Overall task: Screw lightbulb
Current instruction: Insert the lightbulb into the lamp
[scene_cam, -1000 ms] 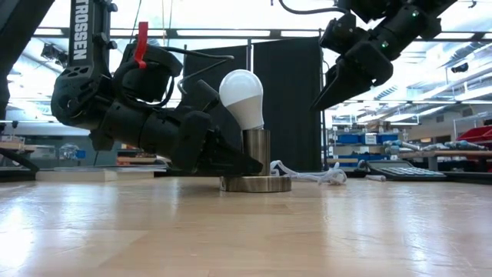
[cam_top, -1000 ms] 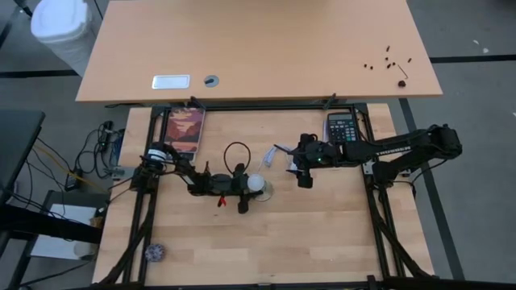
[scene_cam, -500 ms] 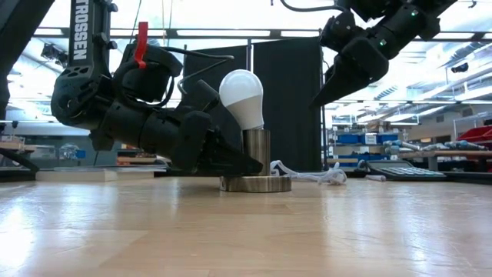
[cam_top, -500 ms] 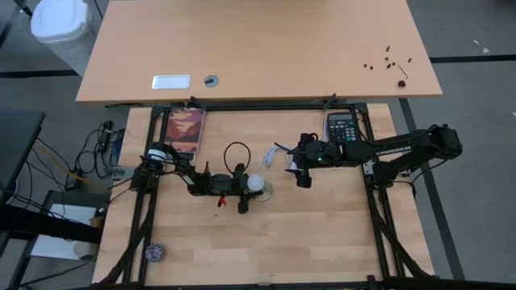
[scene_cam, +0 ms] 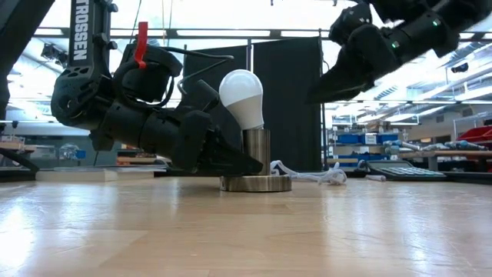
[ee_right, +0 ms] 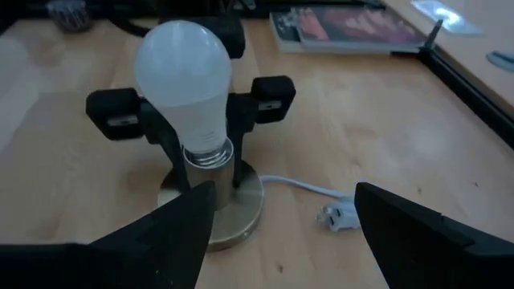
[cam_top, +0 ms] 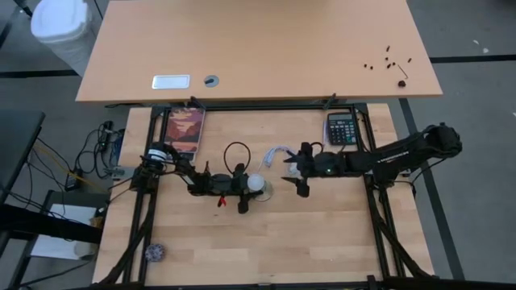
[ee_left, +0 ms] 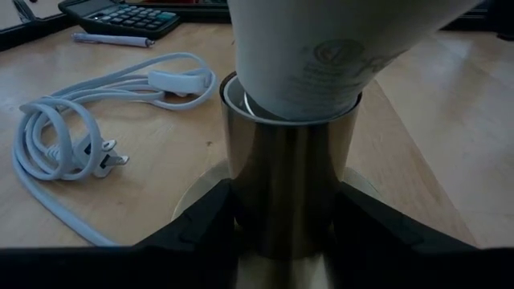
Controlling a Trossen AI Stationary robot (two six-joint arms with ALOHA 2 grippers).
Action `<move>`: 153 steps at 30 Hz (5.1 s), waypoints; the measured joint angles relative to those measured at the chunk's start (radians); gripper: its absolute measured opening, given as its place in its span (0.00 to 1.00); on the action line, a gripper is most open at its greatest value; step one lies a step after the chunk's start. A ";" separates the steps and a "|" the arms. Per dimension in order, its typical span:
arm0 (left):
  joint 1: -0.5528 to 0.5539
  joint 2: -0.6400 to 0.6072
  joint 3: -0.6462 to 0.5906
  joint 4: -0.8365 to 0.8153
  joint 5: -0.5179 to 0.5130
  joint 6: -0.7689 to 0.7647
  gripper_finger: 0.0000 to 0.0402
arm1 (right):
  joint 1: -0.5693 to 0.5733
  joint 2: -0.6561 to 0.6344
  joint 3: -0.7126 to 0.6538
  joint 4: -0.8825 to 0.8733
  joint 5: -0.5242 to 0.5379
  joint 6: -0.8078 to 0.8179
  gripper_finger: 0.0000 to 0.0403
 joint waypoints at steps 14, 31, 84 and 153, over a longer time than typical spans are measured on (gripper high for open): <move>0.000 0.000 0.000 0.004 0.001 0.000 0.48 | 0.042 0.177 0.012 0.229 0.010 -0.076 0.81; -0.007 0.000 0.001 0.000 0.000 -0.001 0.48 | 0.045 0.462 0.200 0.290 0.009 -0.142 0.81; -0.006 0.000 0.001 0.001 -0.005 0.002 0.48 | -0.013 0.491 0.270 0.293 -0.132 -0.110 0.76; -0.020 -0.001 0.001 -0.006 0.146 0.131 0.48 | 0.020 0.753 1.246 -1.286 -0.243 -0.569 0.87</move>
